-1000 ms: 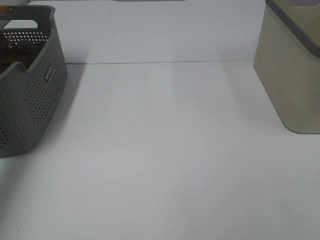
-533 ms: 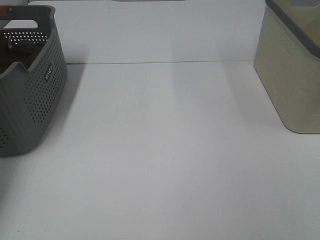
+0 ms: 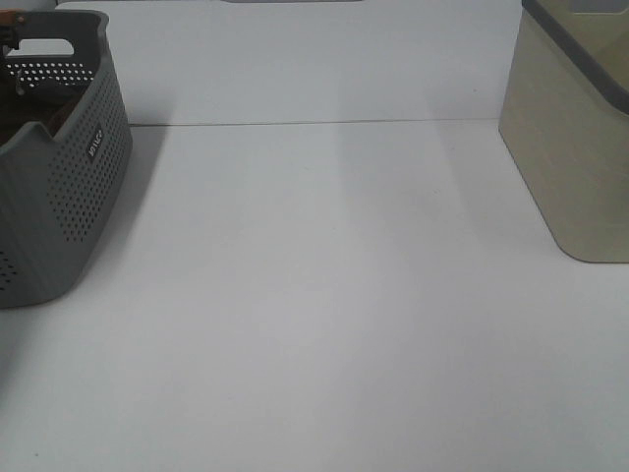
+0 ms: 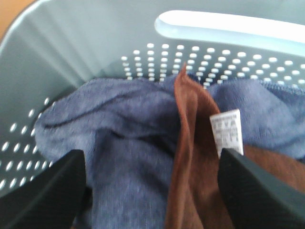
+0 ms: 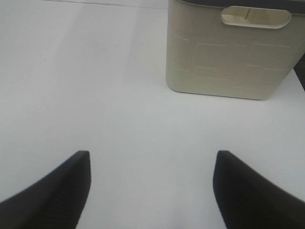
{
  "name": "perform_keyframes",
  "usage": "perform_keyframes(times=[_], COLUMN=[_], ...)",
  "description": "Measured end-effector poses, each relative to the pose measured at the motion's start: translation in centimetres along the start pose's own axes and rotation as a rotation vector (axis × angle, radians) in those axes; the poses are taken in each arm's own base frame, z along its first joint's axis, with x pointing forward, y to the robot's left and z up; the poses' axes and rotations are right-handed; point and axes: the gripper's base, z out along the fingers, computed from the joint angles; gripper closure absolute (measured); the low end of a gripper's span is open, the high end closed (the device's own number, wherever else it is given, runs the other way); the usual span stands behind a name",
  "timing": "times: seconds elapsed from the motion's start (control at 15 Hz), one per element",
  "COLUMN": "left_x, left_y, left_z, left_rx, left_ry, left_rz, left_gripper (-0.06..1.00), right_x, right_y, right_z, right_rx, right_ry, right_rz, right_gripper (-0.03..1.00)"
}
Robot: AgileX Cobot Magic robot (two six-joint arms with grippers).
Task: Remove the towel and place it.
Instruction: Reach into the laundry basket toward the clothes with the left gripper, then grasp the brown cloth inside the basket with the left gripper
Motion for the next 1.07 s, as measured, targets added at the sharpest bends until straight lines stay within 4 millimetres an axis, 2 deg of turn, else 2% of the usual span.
perform_keyframes(times=[0.2, 0.53, 1.07], left_x=[0.0, 0.2, 0.1], left_y=[-0.2, -0.5, -0.5], left_z=[0.9, 1.9, 2.0], left_rx=[0.019, 0.047, 0.049], left_ry=[-0.038, -0.055, -0.07], left_rz=[-0.015, -0.041, -0.033], left_gripper=[0.22, 0.37, 0.78], right_x=[0.0, 0.0, 0.0], right_y=[0.0, 0.0, 0.0], right_z=[0.0, 0.0, 0.0], right_rx=[0.0, 0.0, 0.0], right_ry=[0.0, 0.0, 0.0], right_rz=[0.0, 0.0, 0.0], right_gripper=[0.28, 0.28, 0.28])
